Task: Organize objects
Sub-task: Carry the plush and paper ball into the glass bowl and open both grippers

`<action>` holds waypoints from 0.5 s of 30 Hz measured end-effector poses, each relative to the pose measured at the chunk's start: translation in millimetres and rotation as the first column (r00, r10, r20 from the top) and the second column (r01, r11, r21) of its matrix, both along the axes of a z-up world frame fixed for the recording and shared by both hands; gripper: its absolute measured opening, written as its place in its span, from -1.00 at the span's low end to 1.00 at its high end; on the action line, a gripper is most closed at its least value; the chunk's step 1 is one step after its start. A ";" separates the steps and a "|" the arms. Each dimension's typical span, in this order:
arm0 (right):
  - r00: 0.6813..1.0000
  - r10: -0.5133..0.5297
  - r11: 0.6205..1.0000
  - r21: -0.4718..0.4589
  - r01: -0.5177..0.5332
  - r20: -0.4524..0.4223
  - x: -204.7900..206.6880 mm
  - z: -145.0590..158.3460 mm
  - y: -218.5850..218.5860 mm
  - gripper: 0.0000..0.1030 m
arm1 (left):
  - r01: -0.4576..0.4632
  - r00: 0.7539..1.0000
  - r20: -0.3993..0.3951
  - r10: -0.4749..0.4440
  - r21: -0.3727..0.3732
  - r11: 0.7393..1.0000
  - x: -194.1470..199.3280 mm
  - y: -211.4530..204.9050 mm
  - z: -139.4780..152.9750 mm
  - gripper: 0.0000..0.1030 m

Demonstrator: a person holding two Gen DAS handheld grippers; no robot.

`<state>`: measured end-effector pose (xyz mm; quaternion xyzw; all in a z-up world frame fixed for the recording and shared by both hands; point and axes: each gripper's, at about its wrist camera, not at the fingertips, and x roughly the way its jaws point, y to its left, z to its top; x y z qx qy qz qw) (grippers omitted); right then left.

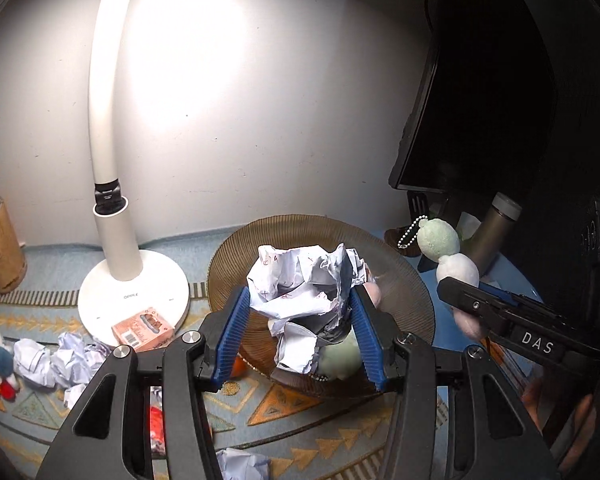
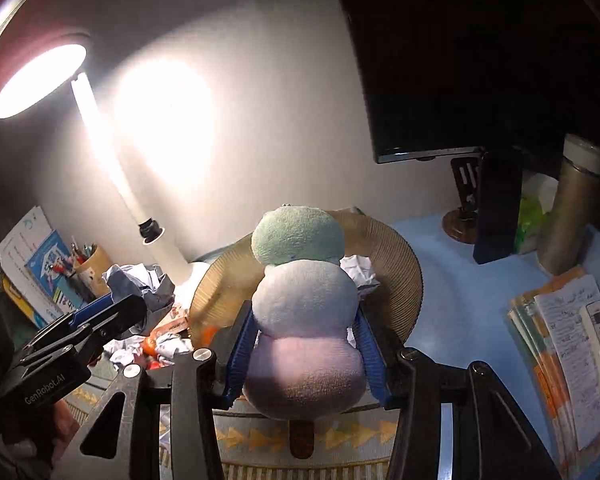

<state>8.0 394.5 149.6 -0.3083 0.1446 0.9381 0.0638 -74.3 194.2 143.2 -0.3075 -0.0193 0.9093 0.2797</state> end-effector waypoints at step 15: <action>0.999 -0.010 1.000 -0.012 0.011 0.052 -28.8 -35.0 20.4 0.43 | -0.040 0.998 0.053 0.042 -0.038 0.998 -21.7 8.3 -31.8 0.56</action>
